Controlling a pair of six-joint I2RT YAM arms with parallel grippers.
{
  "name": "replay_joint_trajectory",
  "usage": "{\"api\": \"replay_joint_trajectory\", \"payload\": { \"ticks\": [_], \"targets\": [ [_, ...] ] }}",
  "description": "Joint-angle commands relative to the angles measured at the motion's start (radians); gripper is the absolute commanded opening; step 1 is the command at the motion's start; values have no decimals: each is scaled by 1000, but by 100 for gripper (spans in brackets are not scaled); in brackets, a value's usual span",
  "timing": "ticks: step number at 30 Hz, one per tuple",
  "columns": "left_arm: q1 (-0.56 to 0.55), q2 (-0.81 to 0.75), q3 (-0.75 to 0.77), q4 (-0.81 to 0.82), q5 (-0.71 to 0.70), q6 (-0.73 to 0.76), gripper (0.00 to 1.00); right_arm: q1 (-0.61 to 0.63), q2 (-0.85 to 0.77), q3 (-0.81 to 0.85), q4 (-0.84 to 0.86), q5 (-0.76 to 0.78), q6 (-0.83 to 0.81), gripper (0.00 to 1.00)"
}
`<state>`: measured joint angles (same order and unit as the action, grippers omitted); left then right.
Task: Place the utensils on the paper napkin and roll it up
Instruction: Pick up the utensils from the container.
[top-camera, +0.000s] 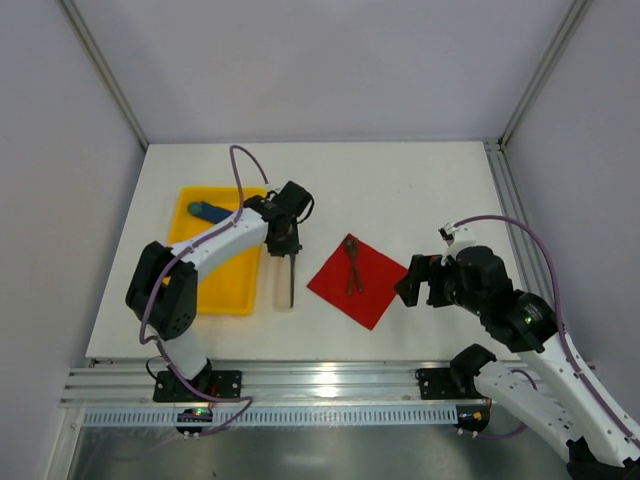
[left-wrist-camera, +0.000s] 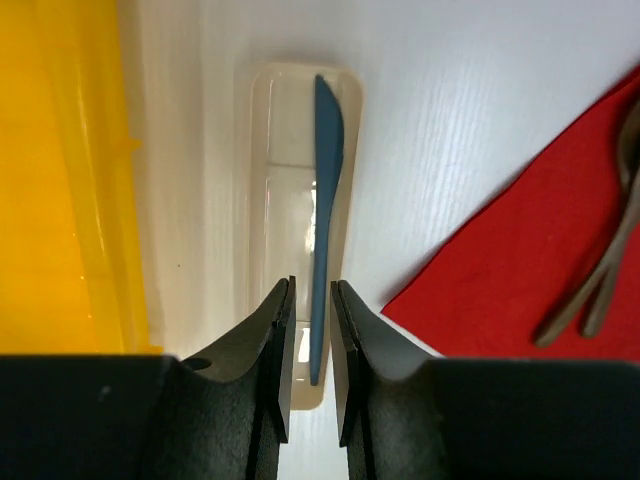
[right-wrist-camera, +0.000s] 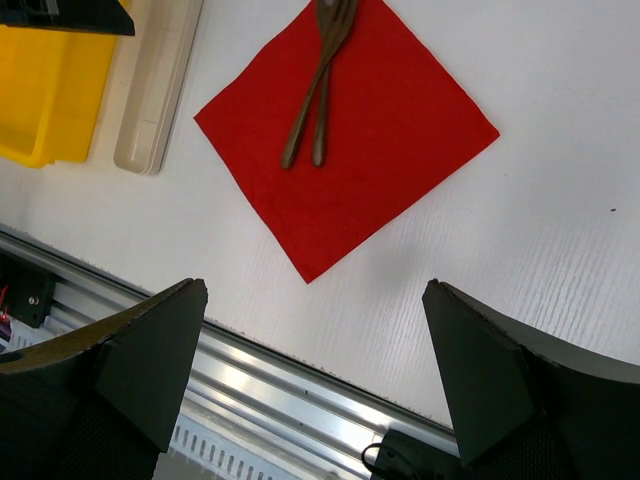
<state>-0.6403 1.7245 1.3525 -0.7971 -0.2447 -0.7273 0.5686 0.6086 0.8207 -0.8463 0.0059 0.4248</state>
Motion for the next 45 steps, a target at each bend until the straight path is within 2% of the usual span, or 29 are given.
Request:
{"api": "replay_joint_trajectory", "payload": {
  "ticks": [1, 23, 45],
  "targets": [
    [-13, 15, -42, 51, 97, 63, 24, 5, 11, 14, 29, 6, -4, 100],
    [-12, 101, -144, 119, 104, 55, 23, 4, 20, 20, 9, 8, 5, 100],
    [-13, 145, -112, 41, 7, 48, 20, 5, 17, 20, 10, 8, 8, 100]
  ]
}}
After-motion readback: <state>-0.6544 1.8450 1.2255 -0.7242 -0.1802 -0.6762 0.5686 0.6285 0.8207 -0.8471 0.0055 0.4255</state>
